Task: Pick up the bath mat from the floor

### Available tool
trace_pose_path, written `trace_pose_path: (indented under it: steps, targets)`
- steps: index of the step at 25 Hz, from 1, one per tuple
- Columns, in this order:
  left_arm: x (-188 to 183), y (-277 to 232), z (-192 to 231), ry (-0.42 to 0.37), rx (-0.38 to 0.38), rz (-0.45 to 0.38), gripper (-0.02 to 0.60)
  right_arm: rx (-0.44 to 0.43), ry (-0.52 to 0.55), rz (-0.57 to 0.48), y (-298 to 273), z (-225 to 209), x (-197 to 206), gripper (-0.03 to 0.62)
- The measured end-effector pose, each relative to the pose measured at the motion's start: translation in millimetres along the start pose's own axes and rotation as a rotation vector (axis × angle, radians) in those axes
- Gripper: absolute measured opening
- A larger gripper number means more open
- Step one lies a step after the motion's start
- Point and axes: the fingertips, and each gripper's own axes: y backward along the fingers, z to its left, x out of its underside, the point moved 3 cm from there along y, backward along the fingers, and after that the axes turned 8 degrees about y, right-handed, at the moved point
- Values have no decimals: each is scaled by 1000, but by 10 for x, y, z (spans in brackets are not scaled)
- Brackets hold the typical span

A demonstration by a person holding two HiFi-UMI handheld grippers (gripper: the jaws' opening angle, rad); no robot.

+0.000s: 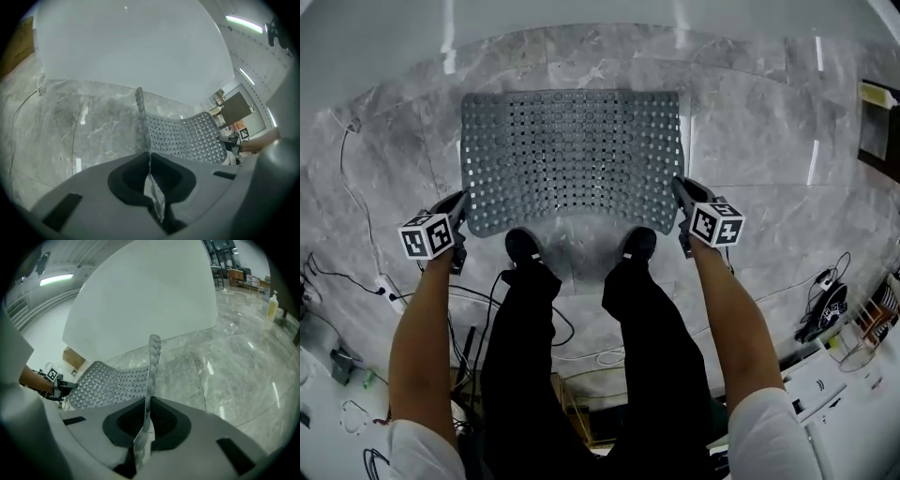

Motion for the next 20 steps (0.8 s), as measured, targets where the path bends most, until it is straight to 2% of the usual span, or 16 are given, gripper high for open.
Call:
trace_pose_path:
  steps: [5,9,14,17,20]
  targets:
    - [-222,676,-770,-48,60,-55,20,-40,22,-37,665,519,-477,40]
    - [-431,1406,-1390,-122,68,-94,20,-47,55,-77,1399,926,-980,40]
    - [-728,2544,-2130,-227,63,-199,20,-34,79,-190,2480,1302,-1695,40]
    - [-686,3327,-2574,-262,76,-233,19,-57,116,-260,3344,1613,-1949,40]
    - [-857,4085,-2926,-257,100,-310,18,-87,142,-353,4040,1907,-2319,40]
